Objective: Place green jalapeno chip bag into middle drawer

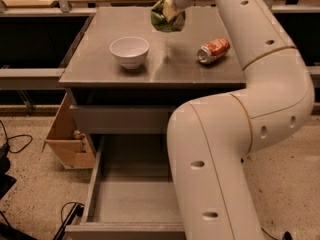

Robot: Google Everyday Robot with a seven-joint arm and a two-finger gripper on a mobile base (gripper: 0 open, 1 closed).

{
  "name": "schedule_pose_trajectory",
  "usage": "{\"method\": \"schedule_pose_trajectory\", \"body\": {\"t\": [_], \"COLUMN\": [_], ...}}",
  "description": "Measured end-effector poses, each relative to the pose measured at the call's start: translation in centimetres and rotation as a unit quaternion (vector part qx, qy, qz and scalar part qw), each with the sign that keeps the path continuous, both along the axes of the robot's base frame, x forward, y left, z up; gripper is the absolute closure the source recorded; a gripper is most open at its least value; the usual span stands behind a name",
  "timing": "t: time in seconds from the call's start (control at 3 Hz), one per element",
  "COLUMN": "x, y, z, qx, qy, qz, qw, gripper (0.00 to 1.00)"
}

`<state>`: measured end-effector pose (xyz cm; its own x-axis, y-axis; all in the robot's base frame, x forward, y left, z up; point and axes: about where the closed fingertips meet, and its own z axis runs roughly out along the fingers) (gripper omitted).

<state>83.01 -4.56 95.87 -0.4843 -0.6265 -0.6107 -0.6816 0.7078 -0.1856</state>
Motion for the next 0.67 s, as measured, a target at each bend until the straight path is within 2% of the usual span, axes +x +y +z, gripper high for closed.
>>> {"method": "schedule_pose_trajectory", "body": {"t": [0.33,0.67], "x": [-2.4,-4.7], "y": [-3.2,-6.3], "z": [0.6,4.0], "qx": [0.009,0.032], "qy": [0.036,0.019], "qz": [-0.047,-0.090], "qw": [0.9982,0.9952], "gripper": [1.00,1.00]}}
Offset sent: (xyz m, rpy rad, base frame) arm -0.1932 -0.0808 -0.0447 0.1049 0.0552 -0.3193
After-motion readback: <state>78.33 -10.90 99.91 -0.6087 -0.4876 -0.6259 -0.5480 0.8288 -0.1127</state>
